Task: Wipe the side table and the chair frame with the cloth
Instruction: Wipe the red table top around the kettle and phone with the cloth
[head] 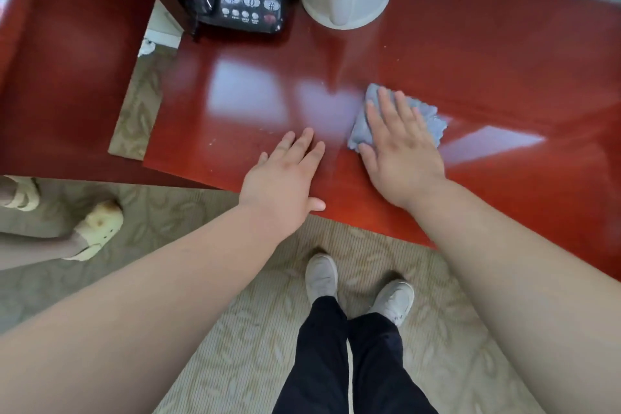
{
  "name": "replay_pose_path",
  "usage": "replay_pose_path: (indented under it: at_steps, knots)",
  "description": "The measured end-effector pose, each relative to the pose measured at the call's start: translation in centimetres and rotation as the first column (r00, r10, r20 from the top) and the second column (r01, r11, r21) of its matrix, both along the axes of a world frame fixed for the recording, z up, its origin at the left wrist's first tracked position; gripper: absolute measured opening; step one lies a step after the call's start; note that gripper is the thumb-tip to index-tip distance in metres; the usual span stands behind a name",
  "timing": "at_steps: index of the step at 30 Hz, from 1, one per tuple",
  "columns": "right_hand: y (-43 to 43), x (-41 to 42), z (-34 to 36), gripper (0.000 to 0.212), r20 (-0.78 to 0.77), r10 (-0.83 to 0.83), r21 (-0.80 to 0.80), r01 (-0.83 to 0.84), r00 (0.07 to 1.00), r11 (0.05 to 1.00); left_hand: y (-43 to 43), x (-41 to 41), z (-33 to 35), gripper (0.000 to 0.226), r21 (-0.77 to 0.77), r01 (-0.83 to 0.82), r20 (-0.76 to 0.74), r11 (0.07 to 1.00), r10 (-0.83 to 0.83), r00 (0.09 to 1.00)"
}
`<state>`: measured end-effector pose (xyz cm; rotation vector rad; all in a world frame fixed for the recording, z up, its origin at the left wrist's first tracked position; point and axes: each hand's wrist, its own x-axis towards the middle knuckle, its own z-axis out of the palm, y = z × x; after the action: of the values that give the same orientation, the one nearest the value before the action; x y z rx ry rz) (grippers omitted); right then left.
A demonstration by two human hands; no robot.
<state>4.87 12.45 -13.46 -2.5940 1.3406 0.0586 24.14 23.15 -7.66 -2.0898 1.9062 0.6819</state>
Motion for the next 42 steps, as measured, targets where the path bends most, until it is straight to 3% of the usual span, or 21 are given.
replay_pose_path:
  at_steps: [2,4,9,13,15,17,21,23,28,31,34,38,40,42]
  knots:
    - [-2.4,2.1,0.0,0.069,-0.017,-0.151,0.032,0.152,0.988,0.988,0.2,0.2,-0.2,0.103,-0.026,0.005,0.001,1.0,-0.005,1.0]
    - [-2.0,3.8,0.2,0.068,-0.008,-0.196,0.043,0.197,0.98,0.98,0.3,0.4,-0.3,0.103,-0.045,0.009,-0.005,0.999,-0.009,1.0]
    - [7.0,0.8,0.8,0.062,0.022,0.182,0.018,-0.183,0.983,0.983,0.0,0.1,0.2,0.108,-0.02,-0.017,0.013,1.0,0.018,1.0]
    - [6.6,-1.1,0.5,0.065,0.002,0.302,0.043,-0.302,0.953,0.952,-2.1,0.8,0.9,0.12,0.015,-0.023,0.119,1.0,0.021,0.993]
    - [3.0,-0.3,0.1,0.067,-0.012,0.221,0.003,-0.221,0.975,0.975,-4.0,2.1,0.8,0.124,0.055,-0.044,0.13,0.998,0.037,0.991]
    - [-1.2,1.2,-0.1,0.069,-0.025,0.033,-0.022,-0.033,0.999,0.999,-6.1,3.4,0.5,0.121,0.052,-0.073,0.091,0.996,0.069,0.993]
    - [-6.8,4.4,-0.2,0.07,-0.056,-0.216,0.012,0.217,0.975,0.976,-8.4,4.4,-1.0,0.091,-0.093,-0.055,0.041,0.994,0.059,0.997]
    - [-6.9,5.0,0.0,0.069,-0.035,-0.207,0.014,0.207,0.978,0.978,-8.4,4.3,-1.7,0.086,-0.122,-0.06,0.03,0.991,0.064,0.998]
    - [0.0,2.2,0.8,0.064,0.017,0.135,0.015,-0.135,0.991,0.991,-8.8,4.2,-1.6,0.088,-0.079,-0.083,0.005,0.993,0.083,0.997]
    - [1.2,0.7,0.9,0.065,0.033,0.223,0.038,-0.224,0.974,0.974,-9.2,4.3,-1.2,0.088,-0.047,-0.084,-0.008,0.995,0.084,0.996]
    - [-4.1,2.4,0.1,0.068,0.026,0.031,-0.003,-0.03,0.999,1.0,-9.2,4.3,-1.3,0.088,-0.02,-0.088,-0.005,0.996,0.087,0.996]
    - [-10.6,6.6,-0.2,0.07,0.013,-0.268,0.047,0.267,0.963,0.963,-9.2,4.2,-1.5,0.087,-0.007,-0.071,0.008,0.997,0.071,0.997]
    - [-10.1,7.2,-0.2,0.069,0.02,-0.249,0.045,0.248,0.968,0.968,-9.2,4.2,-1.4,0.087,0.001,-0.061,0.015,0.998,0.061,0.998]
    - [-7.4,6.4,0.3,0.066,0.041,-0.088,0.008,0.088,0.995,0.996,-9.5,4.2,-1.3,0.088,0.008,-0.06,0.017,0.998,0.06,0.998]
